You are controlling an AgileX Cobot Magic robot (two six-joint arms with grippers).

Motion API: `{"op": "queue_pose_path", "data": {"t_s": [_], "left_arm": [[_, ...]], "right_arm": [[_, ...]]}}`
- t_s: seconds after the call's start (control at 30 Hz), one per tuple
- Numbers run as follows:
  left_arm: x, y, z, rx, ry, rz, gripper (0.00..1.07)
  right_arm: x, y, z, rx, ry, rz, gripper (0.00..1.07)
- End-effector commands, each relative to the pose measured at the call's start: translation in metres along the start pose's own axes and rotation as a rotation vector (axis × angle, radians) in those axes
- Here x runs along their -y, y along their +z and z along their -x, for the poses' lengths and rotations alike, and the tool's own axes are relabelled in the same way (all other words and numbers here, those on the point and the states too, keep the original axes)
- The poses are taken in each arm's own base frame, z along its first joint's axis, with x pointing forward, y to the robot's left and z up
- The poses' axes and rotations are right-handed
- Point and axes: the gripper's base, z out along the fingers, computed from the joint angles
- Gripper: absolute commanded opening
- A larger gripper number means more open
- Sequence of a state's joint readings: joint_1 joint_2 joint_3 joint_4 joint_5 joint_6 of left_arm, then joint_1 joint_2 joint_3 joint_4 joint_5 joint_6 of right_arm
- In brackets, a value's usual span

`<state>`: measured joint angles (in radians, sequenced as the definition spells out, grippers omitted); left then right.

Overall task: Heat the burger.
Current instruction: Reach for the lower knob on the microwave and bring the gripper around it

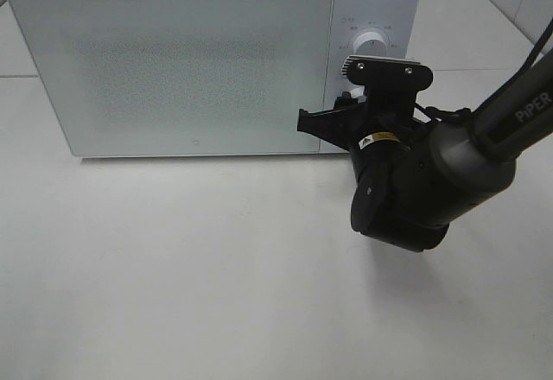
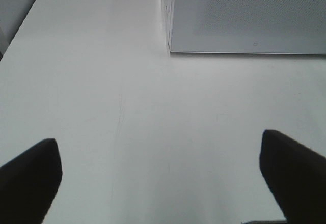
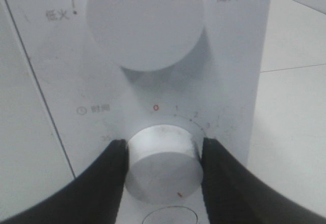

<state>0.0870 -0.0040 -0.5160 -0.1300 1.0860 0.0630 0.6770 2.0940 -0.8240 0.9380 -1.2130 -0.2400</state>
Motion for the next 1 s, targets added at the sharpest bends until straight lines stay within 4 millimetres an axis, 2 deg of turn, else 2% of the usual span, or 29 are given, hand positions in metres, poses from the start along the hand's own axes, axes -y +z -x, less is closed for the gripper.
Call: {"op": "queue_pose_path", "data": {"t_s": [0.03, 0.23, 0.43, 0.6, 1.0], "left_arm": [[0.0, -0.002, 0.0, 0.029, -0.005, 0.001, 0.98], [0.0, -0.002, 0.0, 0.029, -0.005, 0.001, 0.98], [0.0, -0.002, 0.0, 0.029, -0.005, 0.001, 0.98], [0.0, -0.002, 0.0, 0.029, -0.005, 0.001, 0.98], [0.0, -0.002, 0.0, 0.029, -0.005, 0.001, 0.98]], "right_arm": [[0.002, -0.001, 0.017, 0.139, 0.04, -0.02, 0.02], [-0.001, -0.001, 0.018, 0.145, 0.156, 0.018, 0.03], [-0.004, -0.001, 0.018, 0.132, 0.374, 0.072, 0.03], [-0.006, -0.001, 0.018, 0.129, 0.471, 0.103, 0.03], [-0.016, -0.003, 0.021, 0.088, 0.911, 0.246, 0.02]]}}
